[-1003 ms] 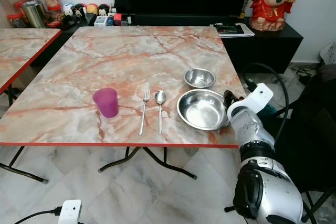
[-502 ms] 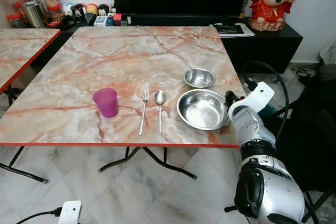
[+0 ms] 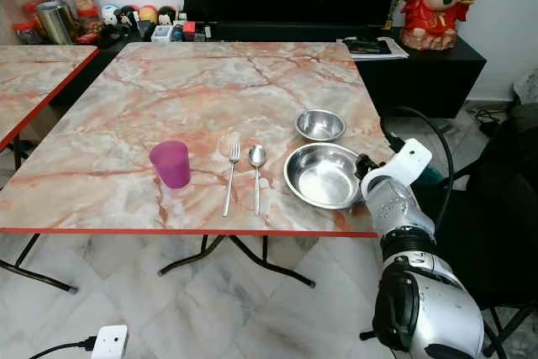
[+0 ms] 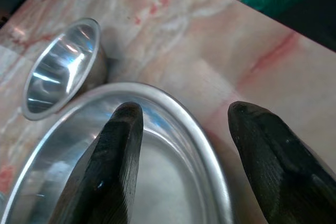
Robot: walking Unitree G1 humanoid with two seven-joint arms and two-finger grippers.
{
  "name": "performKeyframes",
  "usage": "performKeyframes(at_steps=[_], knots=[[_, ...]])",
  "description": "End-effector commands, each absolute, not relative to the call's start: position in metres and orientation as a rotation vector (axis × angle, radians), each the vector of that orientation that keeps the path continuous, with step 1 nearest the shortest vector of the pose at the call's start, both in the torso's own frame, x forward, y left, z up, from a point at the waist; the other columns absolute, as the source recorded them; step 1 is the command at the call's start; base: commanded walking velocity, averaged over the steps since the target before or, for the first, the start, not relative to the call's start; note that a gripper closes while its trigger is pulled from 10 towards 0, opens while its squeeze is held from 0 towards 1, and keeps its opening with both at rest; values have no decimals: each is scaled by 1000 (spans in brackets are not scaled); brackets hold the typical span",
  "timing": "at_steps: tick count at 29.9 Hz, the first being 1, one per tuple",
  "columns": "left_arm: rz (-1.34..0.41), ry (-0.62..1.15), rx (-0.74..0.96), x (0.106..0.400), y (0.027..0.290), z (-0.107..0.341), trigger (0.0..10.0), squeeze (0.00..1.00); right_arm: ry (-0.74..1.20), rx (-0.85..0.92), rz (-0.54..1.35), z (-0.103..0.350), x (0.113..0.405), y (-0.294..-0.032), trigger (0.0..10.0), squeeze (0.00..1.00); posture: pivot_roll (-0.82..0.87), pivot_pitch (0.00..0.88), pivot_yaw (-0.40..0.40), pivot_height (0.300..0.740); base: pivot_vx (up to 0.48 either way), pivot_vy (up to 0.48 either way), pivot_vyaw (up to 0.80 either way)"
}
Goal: Setting the table
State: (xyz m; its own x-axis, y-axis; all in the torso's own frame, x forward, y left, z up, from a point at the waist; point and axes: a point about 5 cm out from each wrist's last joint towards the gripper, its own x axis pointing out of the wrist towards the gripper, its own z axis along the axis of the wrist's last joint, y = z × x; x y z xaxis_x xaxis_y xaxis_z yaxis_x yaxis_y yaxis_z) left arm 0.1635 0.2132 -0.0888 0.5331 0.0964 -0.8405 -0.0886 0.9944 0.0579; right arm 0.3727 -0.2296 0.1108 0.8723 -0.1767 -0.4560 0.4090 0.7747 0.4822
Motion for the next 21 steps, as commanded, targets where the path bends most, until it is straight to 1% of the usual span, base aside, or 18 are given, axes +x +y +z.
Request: performKeyframes(at_steps=[1,9,13,21], knots=[[108,1032,17,158,215,-91,10000,0,416,598,-344,107,371,-231,10000,0,-27,14,-1,740,0,0,0],[107,1031,19,158,214,-91,10000,0,422,610,-303,105,371,-224,10000,0,-25,18,-3,740,0,0,0],[105,1029,22,159,214,-91,10000,0,431,614,-251,104,373,-215,10000,0,-24,19,-4,740,0,0,0],[94,1030,32,159,214,-91,10000,0,439,616,-261,102,372,-215,10000,0,-25,22,-4,740,0,0,0]])
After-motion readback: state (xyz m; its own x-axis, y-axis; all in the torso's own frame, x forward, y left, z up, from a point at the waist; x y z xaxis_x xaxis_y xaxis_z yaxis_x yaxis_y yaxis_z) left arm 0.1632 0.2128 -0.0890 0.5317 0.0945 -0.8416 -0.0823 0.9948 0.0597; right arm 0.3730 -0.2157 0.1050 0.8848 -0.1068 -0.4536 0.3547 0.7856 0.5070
